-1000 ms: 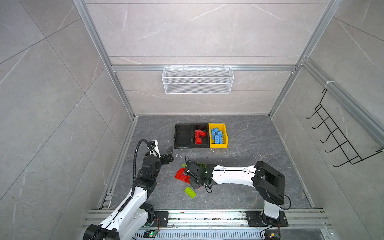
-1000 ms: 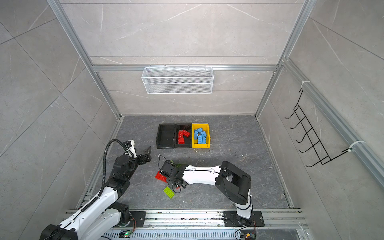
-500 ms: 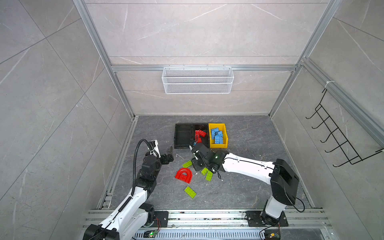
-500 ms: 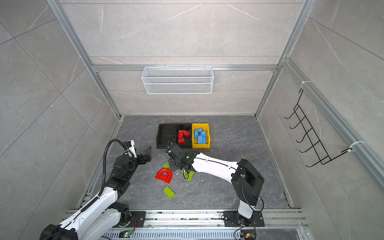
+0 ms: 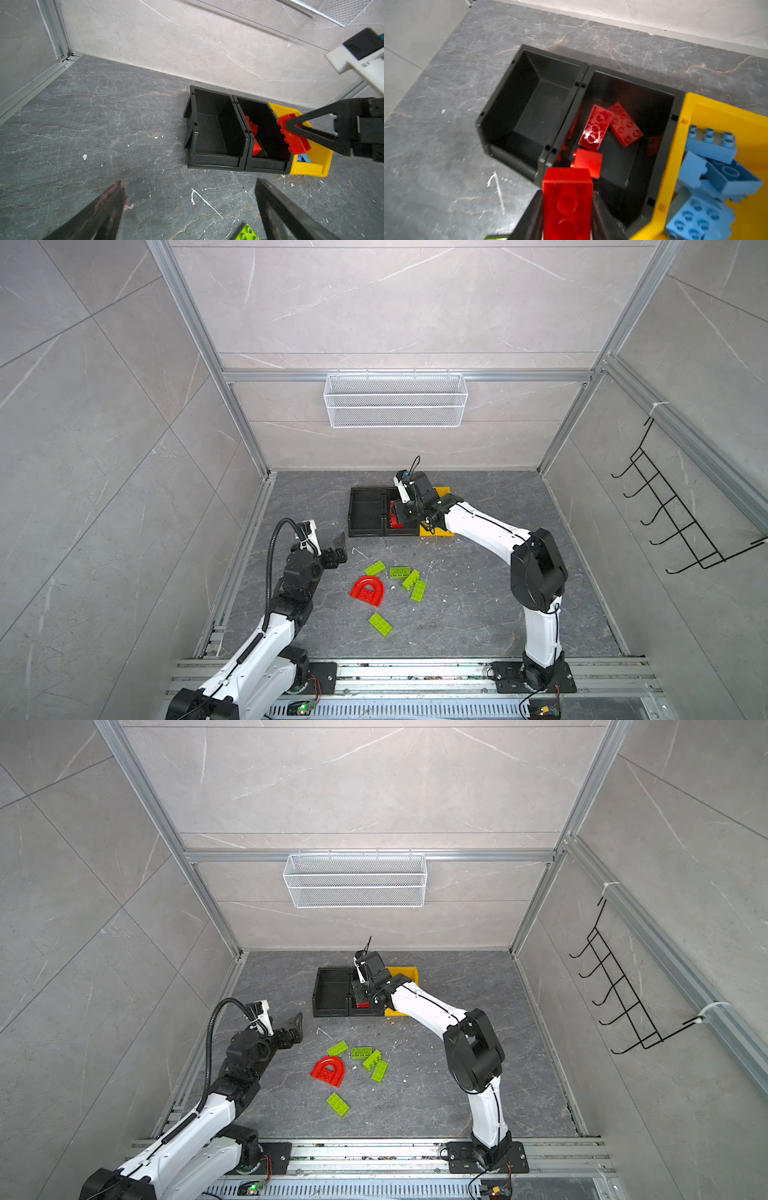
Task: Sort the legos into containers by color
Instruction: 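Lift the red brick and carry it over the black bin, then open the right gripper to drop the red brick into the black bin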
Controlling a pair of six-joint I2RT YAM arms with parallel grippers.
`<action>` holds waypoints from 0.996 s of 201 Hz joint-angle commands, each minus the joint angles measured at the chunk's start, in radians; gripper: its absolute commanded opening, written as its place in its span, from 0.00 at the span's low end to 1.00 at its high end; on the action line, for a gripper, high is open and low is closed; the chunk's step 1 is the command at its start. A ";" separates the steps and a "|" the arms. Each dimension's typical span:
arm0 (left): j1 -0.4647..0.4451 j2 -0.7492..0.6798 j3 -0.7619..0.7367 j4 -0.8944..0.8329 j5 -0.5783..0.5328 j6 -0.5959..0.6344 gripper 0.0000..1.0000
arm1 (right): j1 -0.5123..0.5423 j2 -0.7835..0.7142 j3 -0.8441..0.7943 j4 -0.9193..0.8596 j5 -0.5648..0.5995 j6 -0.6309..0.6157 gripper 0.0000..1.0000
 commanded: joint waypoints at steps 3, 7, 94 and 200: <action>-0.002 -0.005 0.005 0.034 -0.011 0.001 0.99 | -0.030 0.066 0.102 -0.016 -0.038 -0.024 0.37; -0.001 -0.003 0.005 0.034 -0.011 0.001 0.99 | -0.037 0.078 0.119 -0.017 -0.039 -0.024 0.37; -0.002 -0.009 0.004 0.033 -0.008 0.002 0.99 | -0.080 0.276 0.336 -0.107 -0.029 -0.059 0.37; 0.000 0.000 0.004 0.040 -0.006 -0.025 0.99 | -0.079 0.154 0.272 -0.129 -0.046 -0.099 0.64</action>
